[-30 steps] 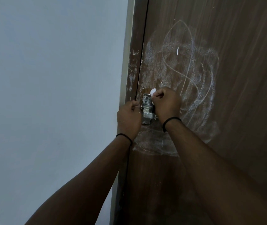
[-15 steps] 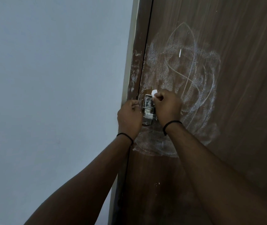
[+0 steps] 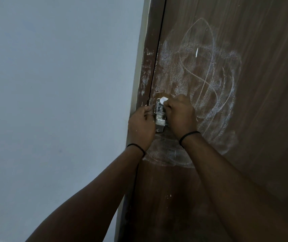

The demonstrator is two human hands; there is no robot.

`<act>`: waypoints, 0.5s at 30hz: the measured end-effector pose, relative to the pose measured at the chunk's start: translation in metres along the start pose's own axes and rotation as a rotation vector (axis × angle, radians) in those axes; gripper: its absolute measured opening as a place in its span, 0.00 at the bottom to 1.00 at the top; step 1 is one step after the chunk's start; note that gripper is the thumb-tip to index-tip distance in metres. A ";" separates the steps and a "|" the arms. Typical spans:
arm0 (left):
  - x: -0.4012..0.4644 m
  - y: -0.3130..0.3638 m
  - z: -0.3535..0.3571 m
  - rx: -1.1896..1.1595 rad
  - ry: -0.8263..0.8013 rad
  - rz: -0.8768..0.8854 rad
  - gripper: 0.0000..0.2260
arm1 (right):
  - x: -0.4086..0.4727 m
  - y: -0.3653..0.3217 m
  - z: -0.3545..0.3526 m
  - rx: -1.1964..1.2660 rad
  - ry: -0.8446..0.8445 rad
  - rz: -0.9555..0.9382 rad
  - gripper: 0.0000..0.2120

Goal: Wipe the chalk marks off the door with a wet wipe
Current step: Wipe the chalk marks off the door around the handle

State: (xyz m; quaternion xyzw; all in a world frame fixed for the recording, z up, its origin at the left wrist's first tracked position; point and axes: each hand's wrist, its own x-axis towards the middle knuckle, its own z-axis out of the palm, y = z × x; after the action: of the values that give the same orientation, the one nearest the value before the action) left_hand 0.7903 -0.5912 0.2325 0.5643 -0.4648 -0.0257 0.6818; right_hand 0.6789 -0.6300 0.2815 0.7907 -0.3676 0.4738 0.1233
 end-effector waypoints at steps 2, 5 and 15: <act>-0.002 -0.002 0.000 -0.011 -0.013 -0.005 0.13 | -0.006 0.007 0.000 -0.043 -0.080 -0.074 0.09; -0.005 0.000 -0.001 -0.049 -0.022 -0.017 0.12 | -0.001 0.009 -0.002 -0.089 -0.137 -0.152 0.08; -0.008 0.023 -0.003 -0.181 -0.018 -0.056 0.13 | 0.005 0.012 -0.009 -0.150 -0.126 -0.255 0.04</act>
State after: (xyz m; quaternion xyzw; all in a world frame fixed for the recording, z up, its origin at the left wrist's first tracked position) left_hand 0.7758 -0.5761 0.2460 0.5127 -0.4509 -0.0916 0.7249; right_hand 0.6654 -0.6358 0.2886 0.8477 -0.3057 0.3750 0.2175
